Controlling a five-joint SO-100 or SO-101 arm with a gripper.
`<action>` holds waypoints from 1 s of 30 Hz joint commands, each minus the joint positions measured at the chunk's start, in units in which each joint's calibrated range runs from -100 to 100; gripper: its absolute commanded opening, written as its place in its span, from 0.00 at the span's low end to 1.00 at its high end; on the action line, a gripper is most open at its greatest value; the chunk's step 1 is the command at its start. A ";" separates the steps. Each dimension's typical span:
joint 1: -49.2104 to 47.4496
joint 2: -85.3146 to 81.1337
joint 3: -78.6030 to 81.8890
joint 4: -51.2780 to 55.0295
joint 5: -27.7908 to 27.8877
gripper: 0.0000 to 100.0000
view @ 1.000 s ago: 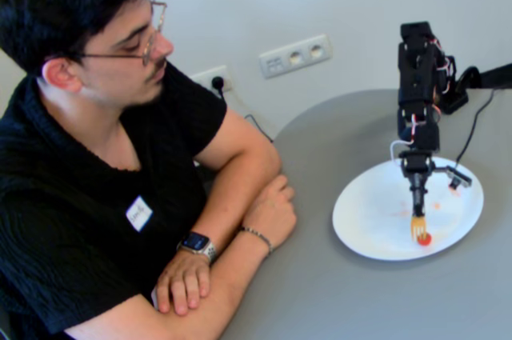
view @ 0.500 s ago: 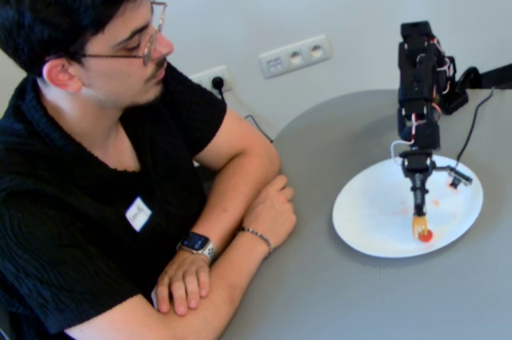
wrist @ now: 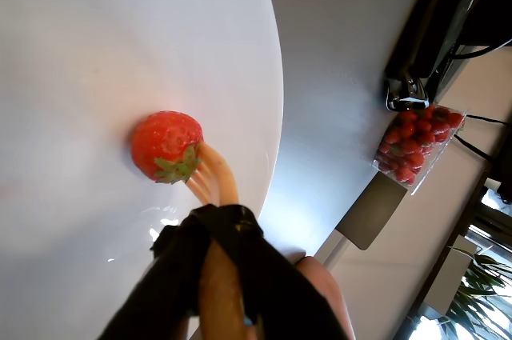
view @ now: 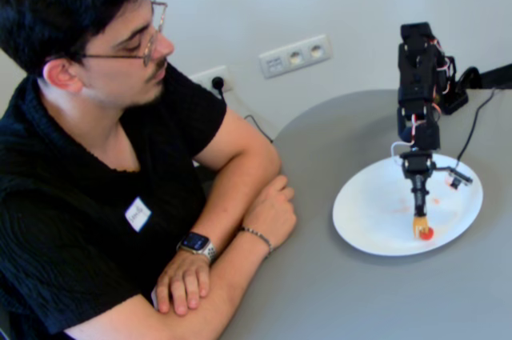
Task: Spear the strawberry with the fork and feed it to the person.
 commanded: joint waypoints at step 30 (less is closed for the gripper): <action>6.31 -15.93 -22.69 17.11 0.49 0.01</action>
